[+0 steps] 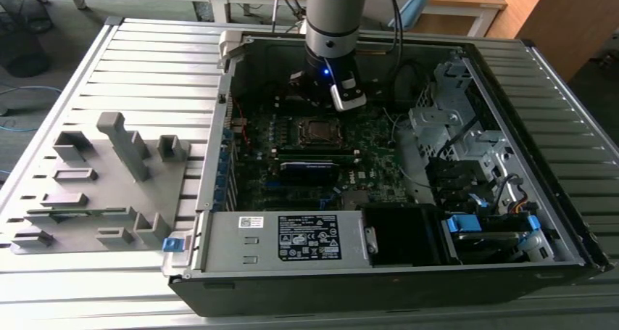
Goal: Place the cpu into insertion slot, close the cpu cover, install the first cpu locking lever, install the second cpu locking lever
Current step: 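Install the first cpu locking lever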
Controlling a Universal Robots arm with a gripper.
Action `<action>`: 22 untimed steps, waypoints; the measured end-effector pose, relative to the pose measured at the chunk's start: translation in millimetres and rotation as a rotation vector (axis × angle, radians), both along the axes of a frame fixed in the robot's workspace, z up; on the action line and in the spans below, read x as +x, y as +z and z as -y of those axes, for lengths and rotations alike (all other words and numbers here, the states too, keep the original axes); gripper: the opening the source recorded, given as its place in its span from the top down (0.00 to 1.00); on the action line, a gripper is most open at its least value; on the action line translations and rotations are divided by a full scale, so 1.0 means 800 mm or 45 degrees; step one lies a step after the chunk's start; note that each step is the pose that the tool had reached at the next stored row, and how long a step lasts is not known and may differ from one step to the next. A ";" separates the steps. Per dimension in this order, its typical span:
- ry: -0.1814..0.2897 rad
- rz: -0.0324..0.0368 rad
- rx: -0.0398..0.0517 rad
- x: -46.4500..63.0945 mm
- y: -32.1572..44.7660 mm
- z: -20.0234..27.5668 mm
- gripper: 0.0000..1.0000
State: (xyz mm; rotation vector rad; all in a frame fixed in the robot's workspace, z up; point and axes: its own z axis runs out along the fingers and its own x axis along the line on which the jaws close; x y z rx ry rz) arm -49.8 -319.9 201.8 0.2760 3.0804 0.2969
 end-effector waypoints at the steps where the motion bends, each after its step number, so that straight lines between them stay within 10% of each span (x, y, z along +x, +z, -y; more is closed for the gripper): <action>1: 0.000 0.0001 0.000 0.000 0.0000 0.0000 0.90; 22: 0.000 0.0053 0.000 0.000 -0.0026 0.0036 0.90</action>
